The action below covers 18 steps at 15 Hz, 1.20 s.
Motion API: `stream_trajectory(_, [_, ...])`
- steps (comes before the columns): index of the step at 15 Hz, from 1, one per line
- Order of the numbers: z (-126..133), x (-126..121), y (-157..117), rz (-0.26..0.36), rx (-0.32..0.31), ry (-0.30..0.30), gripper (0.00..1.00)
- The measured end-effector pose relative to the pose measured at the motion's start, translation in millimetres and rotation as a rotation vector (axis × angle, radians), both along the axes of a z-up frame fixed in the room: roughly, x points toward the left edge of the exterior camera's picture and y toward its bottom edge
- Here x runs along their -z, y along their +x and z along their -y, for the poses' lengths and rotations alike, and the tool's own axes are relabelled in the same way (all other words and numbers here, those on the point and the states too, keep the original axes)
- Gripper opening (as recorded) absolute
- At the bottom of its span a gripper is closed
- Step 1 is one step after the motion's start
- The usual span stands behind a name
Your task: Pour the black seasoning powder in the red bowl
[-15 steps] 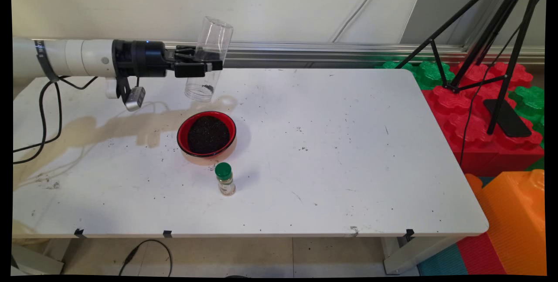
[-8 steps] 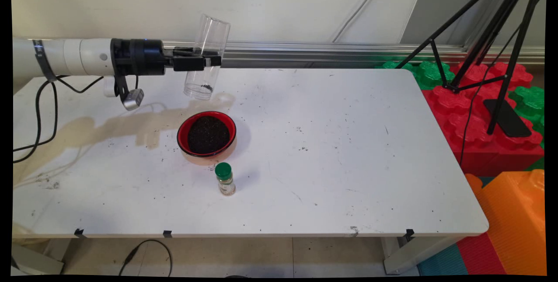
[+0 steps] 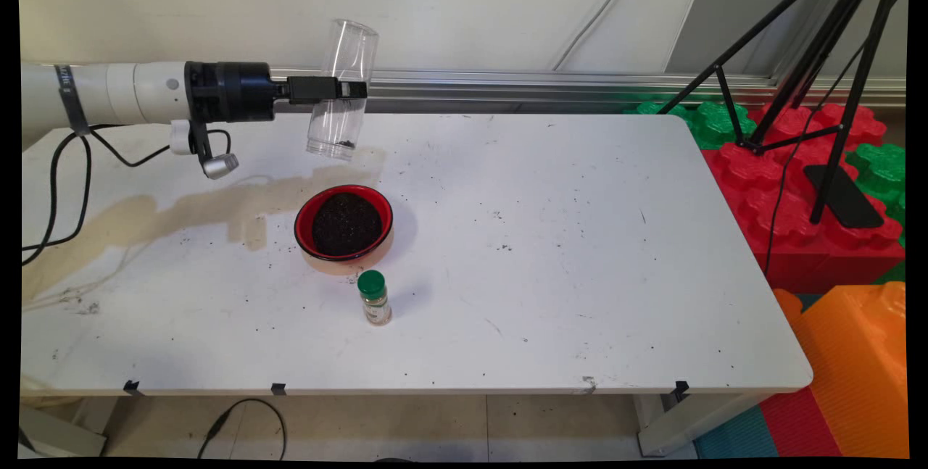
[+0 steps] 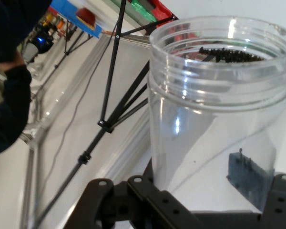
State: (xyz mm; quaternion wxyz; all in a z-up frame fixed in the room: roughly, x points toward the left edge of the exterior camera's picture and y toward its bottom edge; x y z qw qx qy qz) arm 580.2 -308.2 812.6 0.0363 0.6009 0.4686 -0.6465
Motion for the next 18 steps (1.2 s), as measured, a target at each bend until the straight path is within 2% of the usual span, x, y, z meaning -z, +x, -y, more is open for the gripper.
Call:
stream_trajectory(3, [1.0, 0.1, 0.6, -0.057, -0.029, 0.07, 0.0])
stream_trajectory(18, [1.8, -2.2, 3.6, -0.278, -0.131, 0.332, 0.0])
